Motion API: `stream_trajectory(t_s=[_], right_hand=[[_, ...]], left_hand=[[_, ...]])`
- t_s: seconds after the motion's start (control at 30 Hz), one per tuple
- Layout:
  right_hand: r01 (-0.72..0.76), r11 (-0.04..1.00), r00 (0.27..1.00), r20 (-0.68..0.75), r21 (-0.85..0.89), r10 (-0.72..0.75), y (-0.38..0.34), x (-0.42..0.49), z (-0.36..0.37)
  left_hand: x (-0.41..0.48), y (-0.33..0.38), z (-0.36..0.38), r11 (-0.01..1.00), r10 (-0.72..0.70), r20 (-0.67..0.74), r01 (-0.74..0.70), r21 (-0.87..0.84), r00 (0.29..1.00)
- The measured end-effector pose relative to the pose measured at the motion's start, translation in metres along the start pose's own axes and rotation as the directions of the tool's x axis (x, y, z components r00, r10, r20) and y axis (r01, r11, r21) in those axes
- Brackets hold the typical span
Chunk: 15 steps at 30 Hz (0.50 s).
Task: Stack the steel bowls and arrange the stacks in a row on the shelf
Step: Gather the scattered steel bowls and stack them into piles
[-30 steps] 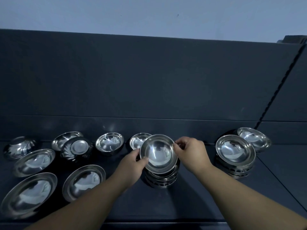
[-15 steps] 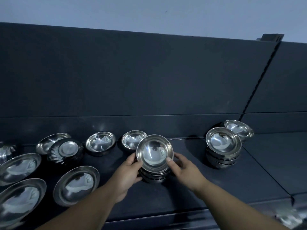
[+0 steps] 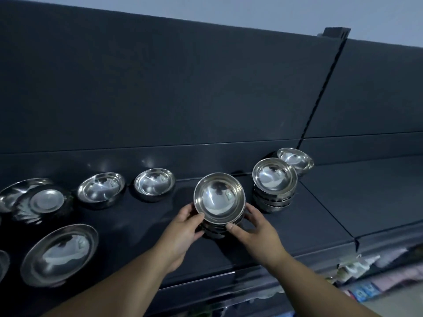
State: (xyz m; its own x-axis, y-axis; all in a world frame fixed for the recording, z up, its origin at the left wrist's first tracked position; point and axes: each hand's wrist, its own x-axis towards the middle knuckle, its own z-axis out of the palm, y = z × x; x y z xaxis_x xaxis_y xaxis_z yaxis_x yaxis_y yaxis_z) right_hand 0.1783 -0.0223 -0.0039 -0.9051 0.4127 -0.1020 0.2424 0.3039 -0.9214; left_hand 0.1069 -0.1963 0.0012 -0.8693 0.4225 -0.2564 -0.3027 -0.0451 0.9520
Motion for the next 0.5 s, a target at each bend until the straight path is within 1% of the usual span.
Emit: stream_trajectory(t_s=[0.1,0.23,0.3,0.4,0.5], right_hand=[[0.024,0.999,1.0,0.001,-0.03,-0.024,0.006,0.002,-0.022],[0.049,0.998,0.998,0.043,-0.045,-0.047,0.019,0.012,-0.049],[0.056,0.998,0.995,0.082,-0.03,-0.053,0.024,0.017,-0.06],[0.066,0.997,0.988,0.143,-0.051,-0.058,0.03,0.025,-0.072],[0.071,0.986,0.983,0.178,-0.152,-0.044,0.038,0.026,-0.079]], left_hand=[[0.002,0.0,0.024,1.0,-0.003,-0.017,0.004,0.009,1.0],[0.007,-0.007,0.054,1.0,0.011,-0.077,-0.01,0.017,0.997],[0.009,-0.012,0.066,1.0,0.021,-0.122,-0.02,0.013,0.992],[0.011,-0.016,0.077,0.999,0.035,-0.166,-0.03,0.032,0.986],[0.007,-0.019,0.082,0.998,0.032,-0.207,-0.019,0.068,0.978]])
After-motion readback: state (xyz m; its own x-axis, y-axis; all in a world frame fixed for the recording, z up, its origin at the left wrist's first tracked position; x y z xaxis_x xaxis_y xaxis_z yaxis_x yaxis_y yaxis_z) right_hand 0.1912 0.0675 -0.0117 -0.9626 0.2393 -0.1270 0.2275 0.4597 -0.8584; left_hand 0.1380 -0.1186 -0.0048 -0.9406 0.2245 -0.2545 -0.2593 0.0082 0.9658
